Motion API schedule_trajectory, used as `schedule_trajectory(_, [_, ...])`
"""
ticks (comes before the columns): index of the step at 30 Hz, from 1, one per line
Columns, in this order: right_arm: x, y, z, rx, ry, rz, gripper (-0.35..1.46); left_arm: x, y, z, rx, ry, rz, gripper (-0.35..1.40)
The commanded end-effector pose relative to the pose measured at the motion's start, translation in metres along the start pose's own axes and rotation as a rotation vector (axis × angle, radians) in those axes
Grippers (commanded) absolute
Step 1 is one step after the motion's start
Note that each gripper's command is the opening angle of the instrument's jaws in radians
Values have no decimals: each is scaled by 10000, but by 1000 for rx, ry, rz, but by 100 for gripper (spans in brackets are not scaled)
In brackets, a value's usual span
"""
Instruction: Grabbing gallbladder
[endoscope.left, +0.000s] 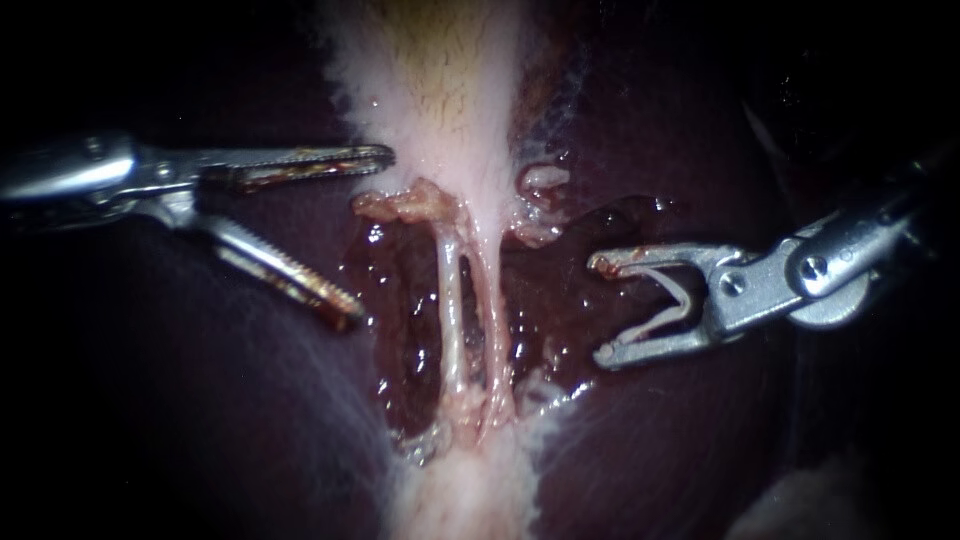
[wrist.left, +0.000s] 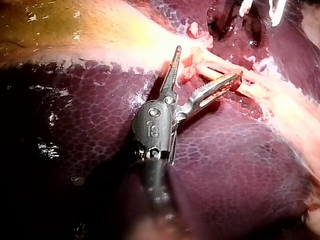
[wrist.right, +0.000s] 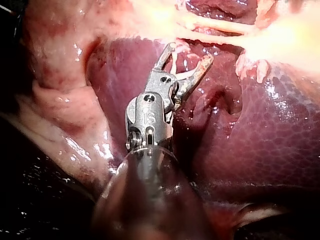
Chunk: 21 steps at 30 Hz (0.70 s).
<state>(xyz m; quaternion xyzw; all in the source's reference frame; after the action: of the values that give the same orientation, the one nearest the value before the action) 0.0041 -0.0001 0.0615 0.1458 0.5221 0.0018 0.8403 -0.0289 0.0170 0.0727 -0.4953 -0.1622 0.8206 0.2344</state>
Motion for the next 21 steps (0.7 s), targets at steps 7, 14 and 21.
schedule_trajectory(7, [0,0,0,1,1,0,50,-23,-10,7,19,-31,10,84])
schedule_trajectory(14, [0,0,0,1,1,0,50,-22,-11,1,55,-43,-13,32])
schedule_trajectory(21, [0,0,0,1,1,0,50,-21,-12,-3,75,-73,-60,-26])
